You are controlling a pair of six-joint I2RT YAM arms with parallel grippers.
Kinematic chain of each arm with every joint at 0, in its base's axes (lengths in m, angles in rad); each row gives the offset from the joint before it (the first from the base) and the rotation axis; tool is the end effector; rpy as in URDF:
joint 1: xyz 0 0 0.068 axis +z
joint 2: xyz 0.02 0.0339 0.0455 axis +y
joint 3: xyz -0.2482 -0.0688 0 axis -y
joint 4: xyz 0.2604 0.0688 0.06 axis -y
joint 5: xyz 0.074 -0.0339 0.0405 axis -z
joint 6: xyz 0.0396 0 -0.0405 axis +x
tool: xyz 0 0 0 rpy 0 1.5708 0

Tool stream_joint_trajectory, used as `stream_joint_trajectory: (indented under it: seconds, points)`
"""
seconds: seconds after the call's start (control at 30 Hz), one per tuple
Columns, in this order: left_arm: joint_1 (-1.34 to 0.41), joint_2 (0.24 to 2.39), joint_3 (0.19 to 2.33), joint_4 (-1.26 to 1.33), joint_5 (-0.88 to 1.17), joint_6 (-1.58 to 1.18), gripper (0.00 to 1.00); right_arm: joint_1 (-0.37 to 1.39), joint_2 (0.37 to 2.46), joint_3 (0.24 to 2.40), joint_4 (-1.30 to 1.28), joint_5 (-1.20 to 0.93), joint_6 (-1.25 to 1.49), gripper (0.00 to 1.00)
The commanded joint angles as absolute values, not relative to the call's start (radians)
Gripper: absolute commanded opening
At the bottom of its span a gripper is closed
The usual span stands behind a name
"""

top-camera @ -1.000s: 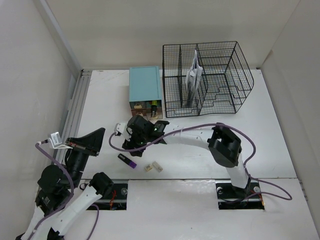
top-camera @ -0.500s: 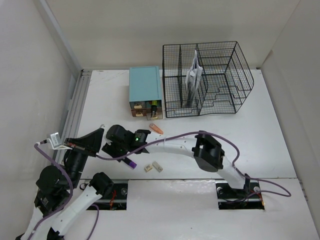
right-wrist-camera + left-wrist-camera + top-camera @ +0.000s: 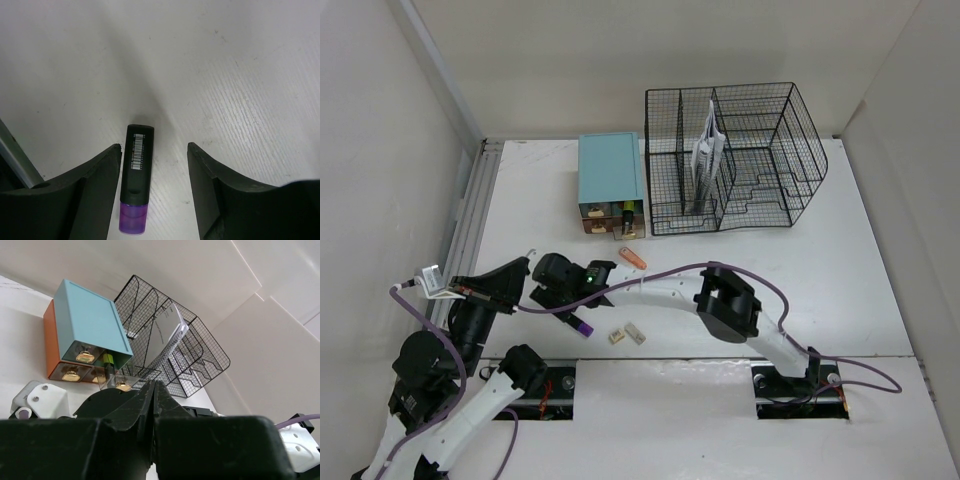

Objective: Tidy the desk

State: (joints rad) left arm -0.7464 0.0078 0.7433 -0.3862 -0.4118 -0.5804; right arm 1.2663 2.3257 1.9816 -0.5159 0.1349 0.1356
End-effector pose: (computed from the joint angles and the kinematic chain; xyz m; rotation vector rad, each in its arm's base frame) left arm 0.0315 -0.0076 0.3724 -0.2677 1.2751 -0.8928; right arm 0.1638 0.5034 0.1771 -1.2737 2.1235 0.4648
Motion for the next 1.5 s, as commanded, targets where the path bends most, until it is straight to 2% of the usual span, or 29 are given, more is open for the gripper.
stream_joint_trajectory:
  seconds: [0.0,1.1,1.17,1.27,1.3,1.47]
  points:
    - [-0.753,-0.227,0.773,-0.359,-0.399,-0.554,0.00,1.269,2.350,2.036,-0.534,0.117,0.144,0.61]
    - [-0.753,-0.236,0.773,-0.359,-0.399,-0.554,0.00,1.278,2.471,2.177,-0.735,0.028,0.087,0.57]
    - [-0.753,-0.236,0.773,-0.359,-0.399,-0.554,0.00,1.278,2.480,2.177,-0.735,0.028,0.087,0.52]
    - [-0.753,-0.245,0.773,-0.359,-0.399,-0.554,0.00,1.278,2.490,2.186,-0.758,0.028,0.087,0.39]
    - [-0.753,-0.245,0.773,-0.359,-0.399,-0.554,0.00,1.278,2.500,2.186,-0.758,0.028,0.087,0.27]
    - [-0.753,-0.245,0.773,-0.359,-0.399,-0.554,0.00,1.278,2.510,2.186,-0.790,0.028,0.078,0.01]
